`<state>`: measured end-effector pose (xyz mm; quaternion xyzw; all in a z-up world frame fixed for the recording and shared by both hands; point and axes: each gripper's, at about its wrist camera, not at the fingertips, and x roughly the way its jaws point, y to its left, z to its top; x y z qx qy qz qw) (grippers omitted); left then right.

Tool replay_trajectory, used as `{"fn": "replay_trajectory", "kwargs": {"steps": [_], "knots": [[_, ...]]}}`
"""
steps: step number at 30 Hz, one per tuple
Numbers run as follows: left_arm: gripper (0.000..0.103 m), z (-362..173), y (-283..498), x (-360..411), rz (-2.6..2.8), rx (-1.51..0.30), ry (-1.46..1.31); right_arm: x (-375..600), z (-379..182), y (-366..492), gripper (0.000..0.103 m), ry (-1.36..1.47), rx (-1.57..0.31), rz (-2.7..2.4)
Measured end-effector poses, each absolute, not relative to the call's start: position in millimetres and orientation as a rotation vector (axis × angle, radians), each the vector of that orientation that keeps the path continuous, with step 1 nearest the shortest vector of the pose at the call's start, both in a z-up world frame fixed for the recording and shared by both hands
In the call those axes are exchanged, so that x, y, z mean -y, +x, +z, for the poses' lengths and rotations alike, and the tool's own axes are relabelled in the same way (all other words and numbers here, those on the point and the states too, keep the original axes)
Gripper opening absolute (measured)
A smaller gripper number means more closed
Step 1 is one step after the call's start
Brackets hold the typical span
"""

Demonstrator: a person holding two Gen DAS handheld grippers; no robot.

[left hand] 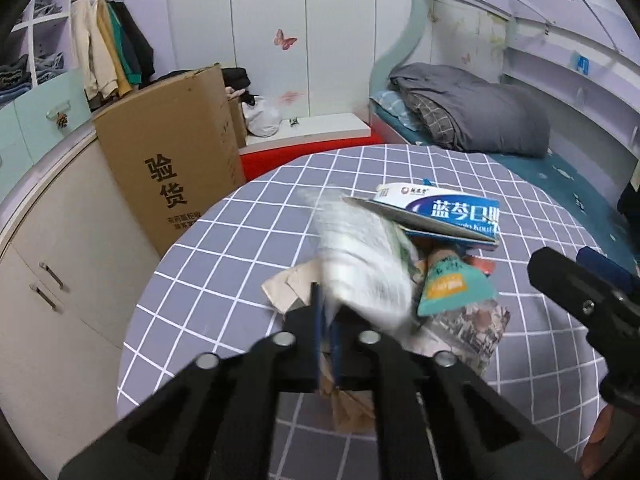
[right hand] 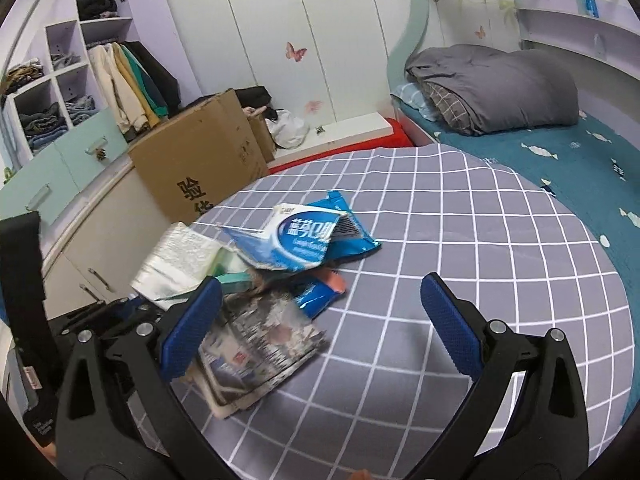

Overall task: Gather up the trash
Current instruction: 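Grasp the white-green barcode medicine box with the left gripper, then grasp the blue medicine box and white tube with the right gripper while the left holds its box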

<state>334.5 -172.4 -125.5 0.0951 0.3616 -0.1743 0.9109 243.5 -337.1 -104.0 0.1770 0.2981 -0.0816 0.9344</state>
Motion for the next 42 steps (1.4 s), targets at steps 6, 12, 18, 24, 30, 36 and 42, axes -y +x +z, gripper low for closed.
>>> {"fn": "replay_trajectory", "kwargs": {"steps": [6, 12, 18, 24, 30, 36, 42], "knots": [[0.002, -100.5, 334.4, 141.7, -0.285, -0.648, 0.079, 351.0, -104.5, 267.9, 0.097, 0.417, -0.635, -0.085], [0.002, -77.2, 344.2, 113.1, -0.211, -0.604, 0.002, 372.9, -110.6, 301.1, 0.088, 0.549, -0.697, -0.026], [0.002, -79.8, 352.4, 99.9, -0.187, -0.633, -0.02, 381.9, -120.1, 319.8, 0.065, 0.642, -0.75, 0.014], [0.002, -87.9, 354.6, 90.6, -0.19, -0.672, -0.033, 381.5, -129.0, 336.1, 0.049, 0.702, -0.786, 0.047], [0.002, -88.5, 352.9, 82.7, -0.192, -0.671, -0.047, 372.2, -124.9, 337.8, 0.008, 0.699, -0.743, 0.095], [0.002, -83.3, 342.6, 68.7, -0.185, -0.665, -0.065, 353.8, -96.4, 318.7, 0.005, 0.615, -0.643, 0.109], [0.002, -71.1, 322.8, 50.0, -0.18, -0.639, -0.088, 325.8, -60.0, 295.2, 0.005, 0.528, -0.551, 0.137]]}}
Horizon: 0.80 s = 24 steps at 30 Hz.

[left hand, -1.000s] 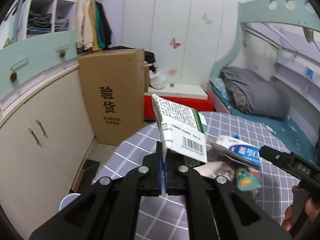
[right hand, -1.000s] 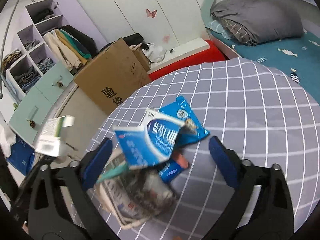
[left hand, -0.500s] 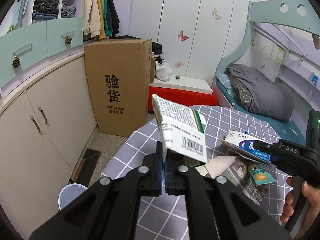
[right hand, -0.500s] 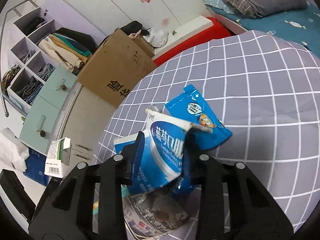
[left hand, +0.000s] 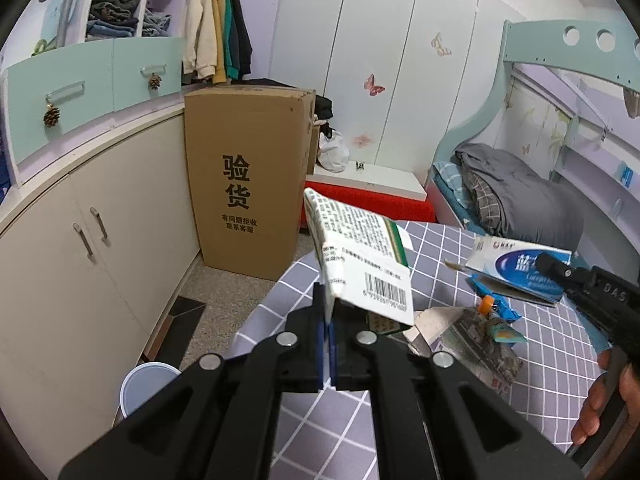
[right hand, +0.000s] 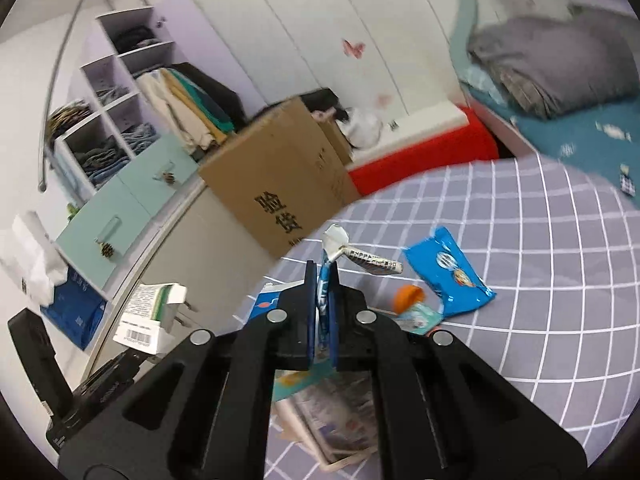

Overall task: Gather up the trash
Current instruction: 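Grasp the blue medicine box and white tube with the right gripper while the left holds its box, then carry both grippers' items to the wastebasket and open the left gripper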

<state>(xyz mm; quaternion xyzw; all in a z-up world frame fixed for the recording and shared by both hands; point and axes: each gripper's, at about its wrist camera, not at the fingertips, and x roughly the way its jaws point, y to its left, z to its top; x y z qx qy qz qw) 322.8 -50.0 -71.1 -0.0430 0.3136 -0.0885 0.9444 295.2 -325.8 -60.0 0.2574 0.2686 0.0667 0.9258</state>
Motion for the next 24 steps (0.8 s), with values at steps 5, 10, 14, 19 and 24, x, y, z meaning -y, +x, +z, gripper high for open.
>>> {"fn": "replay_trajectory", "kwargs": {"steps": [5, 10, 14, 19, 24], "knots": [[0.002, -61.1, 303.9, 30.0, -0.16, -0.613, -0.102, 295.7, -39.8, 279.1, 0.005, 0.476, -0.52, 0.189], [0.002, -59.2, 280.9, 5.6, -0.112, -0.594, -0.102, 261.6, -36.5, 267.5, 0.005, 0.433, -0.529, 0.244], [0.002, -60.7, 262.4, -15.3, -0.082, -0.587, -0.119, 231.5, -40.3, 256.3, 0.005, 0.41, -0.541, 0.298], [0.002, -69.5, 240.2, -46.7, -0.018, -0.587, -0.115, 184.6, -48.8, 243.7, 0.005, 0.38, -0.559, 0.379], [0.002, -85.0, 221.5, -84.3, 0.041, -0.605, -0.133, 140.3, -64.3, 237.6, 0.005, 0.38, -0.6, 0.454]]}}
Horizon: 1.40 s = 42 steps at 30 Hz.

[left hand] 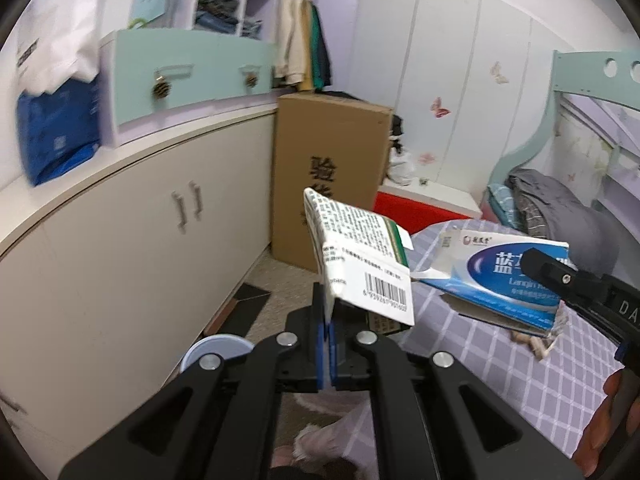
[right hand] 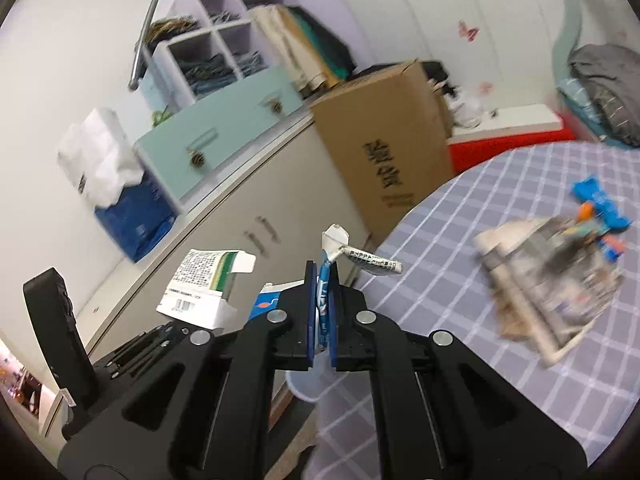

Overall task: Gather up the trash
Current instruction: 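Carry both grippers' items to the wastebasket and open the left gripper, then open the right gripper over the wastebasket to drop its items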

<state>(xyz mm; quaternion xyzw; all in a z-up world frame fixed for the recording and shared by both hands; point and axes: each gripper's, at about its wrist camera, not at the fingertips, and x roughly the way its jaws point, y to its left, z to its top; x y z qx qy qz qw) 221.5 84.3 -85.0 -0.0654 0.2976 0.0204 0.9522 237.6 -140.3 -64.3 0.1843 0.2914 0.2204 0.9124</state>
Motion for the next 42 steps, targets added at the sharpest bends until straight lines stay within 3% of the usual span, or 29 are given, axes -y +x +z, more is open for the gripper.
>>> {"fn": "replay_trajectory", "kwargs": {"steps": [16, 29, 30, 31, 32, 33, 42], "knots": [[0.002, -179.4, 212.6, -206.5, 0.212, -0.809, -0.217, -8.8, -135.9, 240.4, 0.005, 0.226, -0.749, 0.573], [0.004, -213.0, 293.6, -259.0, 0.274, -0.902, -0.201, -40.7, -177.3, 286.2, 0.005, 0.218, -0.79, 0.526], [0.014, -212.1, 299.0, -261.1, 0.293, -0.893, -0.197, -40.7, -179.4, 289.3, 0.005, 0.225, -0.792, 0.524], [0.048, -212.5, 303.0, -264.1, 0.308, -0.89, -0.202, -40.5, -181.2, 292.1, 0.005, 0.233, -0.794, 0.521], [0.064, -214.2, 306.5, -268.9, 0.319, -0.892, -0.224, -41.0, -183.1, 294.6, 0.005, 0.232, -0.797, 0.518], [0.068, -214.7, 307.9, -270.1, 0.31, -0.886, -0.244, -41.6, -184.9, 296.2, 0.005, 0.231, -0.802, 0.518], [0.069, -228.0, 294.1, -274.0, 0.32, -0.905, -0.259, -51.5, -196.4, 301.8, 0.005, 0.221, -0.835, 0.526]]}}
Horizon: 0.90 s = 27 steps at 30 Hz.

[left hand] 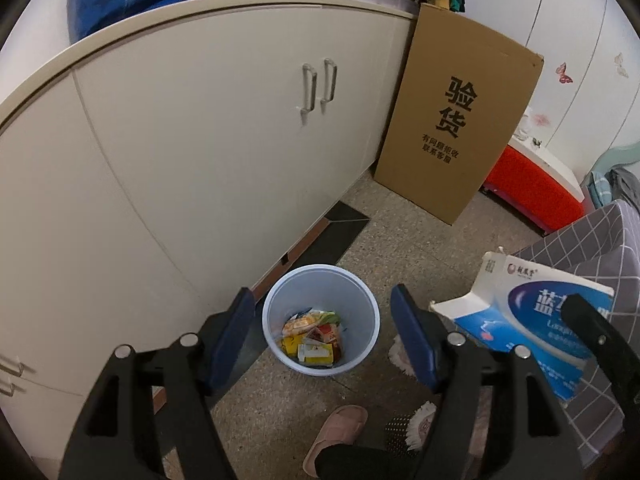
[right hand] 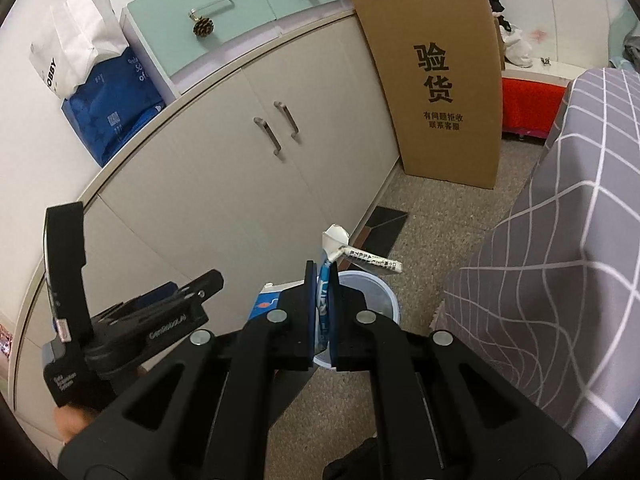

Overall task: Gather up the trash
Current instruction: 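Open the right gripper over the wastebasket to drop its items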

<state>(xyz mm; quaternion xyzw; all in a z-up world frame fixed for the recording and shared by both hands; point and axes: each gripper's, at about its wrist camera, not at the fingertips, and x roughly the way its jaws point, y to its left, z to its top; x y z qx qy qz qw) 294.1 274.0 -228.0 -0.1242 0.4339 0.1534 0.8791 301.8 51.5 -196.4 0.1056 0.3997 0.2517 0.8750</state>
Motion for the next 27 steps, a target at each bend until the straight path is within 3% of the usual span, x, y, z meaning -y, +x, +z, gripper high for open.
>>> {"fn": "replay_trajectory", "kwargs": {"steps": [23, 24, 25, 26, 27], "knots": [[0.069, -214.2, 259.3, -311.8, 0.498, -0.829, -0.288, -112.3, -187.0, 321.3, 0.007, 0.187, -0.788, 0.584], [0.07, -214.0, 259.1, -314.0, 0.514, -0.83, -0.279, -119.4, -187.9, 325.9, 0.009, 0.164, -0.794, 0.576], [0.07, -213.9, 259.3, -315.7, 0.517, -0.836, -0.278, -126.9, -190.2, 331.7, 0.024, 0.143, -0.802, 0.561], [0.07, -215.0, 259.1, -317.9, 0.514, -0.843, -0.281, -130.4, -192.1, 334.6, 0.065, 0.132, -0.81, 0.549], [0.07, -215.7, 259.2, -318.6, 0.503, -0.853, -0.286, -134.0, -193.2, 337.0, 0.079, 0.114, -0.818, 0.529]]}}
